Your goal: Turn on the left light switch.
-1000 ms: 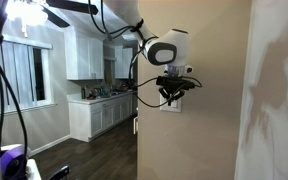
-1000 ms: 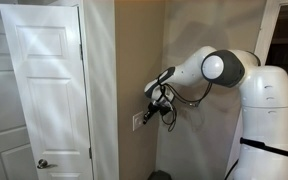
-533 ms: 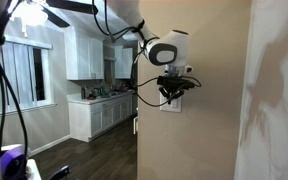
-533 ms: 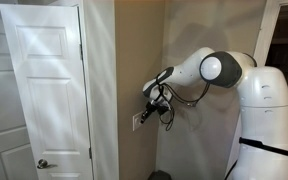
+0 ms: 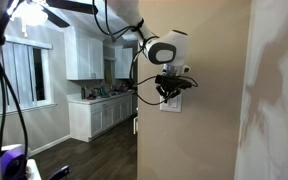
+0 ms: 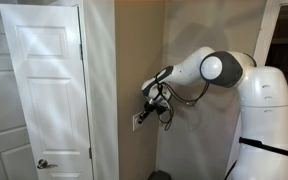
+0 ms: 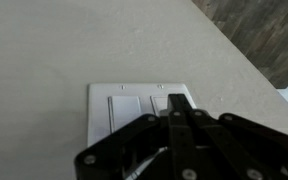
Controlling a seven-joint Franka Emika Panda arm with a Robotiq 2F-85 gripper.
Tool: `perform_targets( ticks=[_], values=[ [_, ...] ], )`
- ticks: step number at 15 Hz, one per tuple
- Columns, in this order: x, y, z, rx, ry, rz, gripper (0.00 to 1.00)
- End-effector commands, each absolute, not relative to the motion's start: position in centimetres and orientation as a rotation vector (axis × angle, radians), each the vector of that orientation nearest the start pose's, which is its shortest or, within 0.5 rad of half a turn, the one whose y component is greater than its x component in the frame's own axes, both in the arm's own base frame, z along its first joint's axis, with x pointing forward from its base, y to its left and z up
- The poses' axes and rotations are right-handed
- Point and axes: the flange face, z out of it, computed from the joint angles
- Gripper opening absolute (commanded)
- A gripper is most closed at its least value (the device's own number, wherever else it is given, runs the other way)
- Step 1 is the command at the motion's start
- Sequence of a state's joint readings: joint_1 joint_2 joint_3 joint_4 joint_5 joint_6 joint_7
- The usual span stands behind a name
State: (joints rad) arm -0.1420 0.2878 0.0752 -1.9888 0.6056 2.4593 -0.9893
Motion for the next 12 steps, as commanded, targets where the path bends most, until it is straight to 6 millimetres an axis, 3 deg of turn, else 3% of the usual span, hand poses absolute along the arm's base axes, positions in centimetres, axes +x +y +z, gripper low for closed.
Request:
perform_targets(
  ticks=[1,8,12],
  values=[
    [62.0,-4.5,34.2,-2.664,-0.688,-0.587,0.00],
    [61.9,-4.9,34.2,-2.622,-0.690,-0.670,0.00],
    [61.1,-5.6,33.4,-2.661,-0.718,-0.451,0.00]
  ],
)
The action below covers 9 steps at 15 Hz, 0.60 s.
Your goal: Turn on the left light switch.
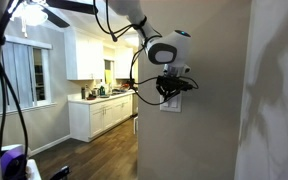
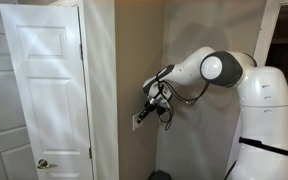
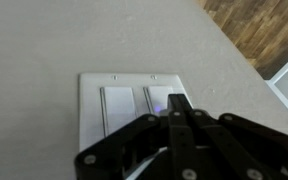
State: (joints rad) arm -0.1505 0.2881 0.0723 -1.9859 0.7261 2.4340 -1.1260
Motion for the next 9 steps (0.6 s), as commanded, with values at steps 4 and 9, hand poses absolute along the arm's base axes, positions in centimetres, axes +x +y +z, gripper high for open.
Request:
perform_targets(
  ticks=[4,9],
  values=[
    [59.0,-7.3,34.0,-2.703,-0.741,-0.263,0.00],
    [57.9,-8.9,35.0,-2.690,-0.733,-0.235,0.00]
  ],
)
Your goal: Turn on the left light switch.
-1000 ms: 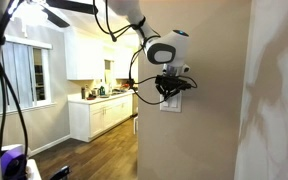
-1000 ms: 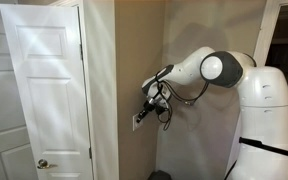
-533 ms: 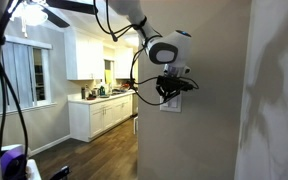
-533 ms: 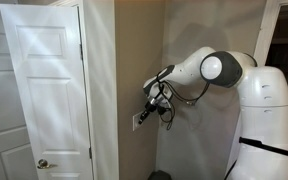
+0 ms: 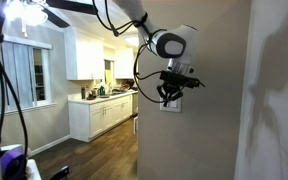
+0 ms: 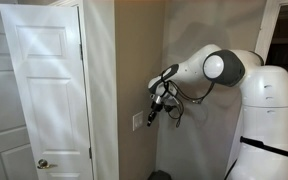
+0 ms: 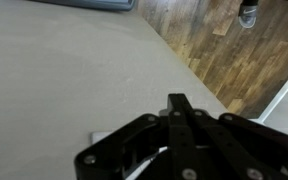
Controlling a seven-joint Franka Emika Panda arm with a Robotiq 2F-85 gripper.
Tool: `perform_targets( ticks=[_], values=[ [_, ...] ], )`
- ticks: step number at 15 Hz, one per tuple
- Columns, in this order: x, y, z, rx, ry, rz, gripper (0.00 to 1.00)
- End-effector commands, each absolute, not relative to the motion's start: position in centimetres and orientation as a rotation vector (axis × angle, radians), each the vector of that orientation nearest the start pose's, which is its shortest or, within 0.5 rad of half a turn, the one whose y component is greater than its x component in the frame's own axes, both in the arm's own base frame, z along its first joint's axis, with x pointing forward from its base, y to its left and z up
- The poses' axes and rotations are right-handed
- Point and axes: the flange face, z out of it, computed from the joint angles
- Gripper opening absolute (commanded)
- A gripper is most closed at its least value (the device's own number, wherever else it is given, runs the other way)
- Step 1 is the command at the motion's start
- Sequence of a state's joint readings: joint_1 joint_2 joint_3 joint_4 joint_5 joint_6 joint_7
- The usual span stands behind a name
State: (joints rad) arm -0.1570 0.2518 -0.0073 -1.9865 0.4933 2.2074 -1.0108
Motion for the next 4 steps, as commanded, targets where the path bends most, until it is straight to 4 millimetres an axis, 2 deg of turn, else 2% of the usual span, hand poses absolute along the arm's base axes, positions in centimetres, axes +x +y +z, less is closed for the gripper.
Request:
perform_targets(
  ticks=[1,4],
  values=[
    [57.79,-9.18,35.21,-2.688,-0.726,-0.235,0.00],
    [57.53,-9.91,35.49,-2.686,-0.712,-0.233,0.00]
  ],
)
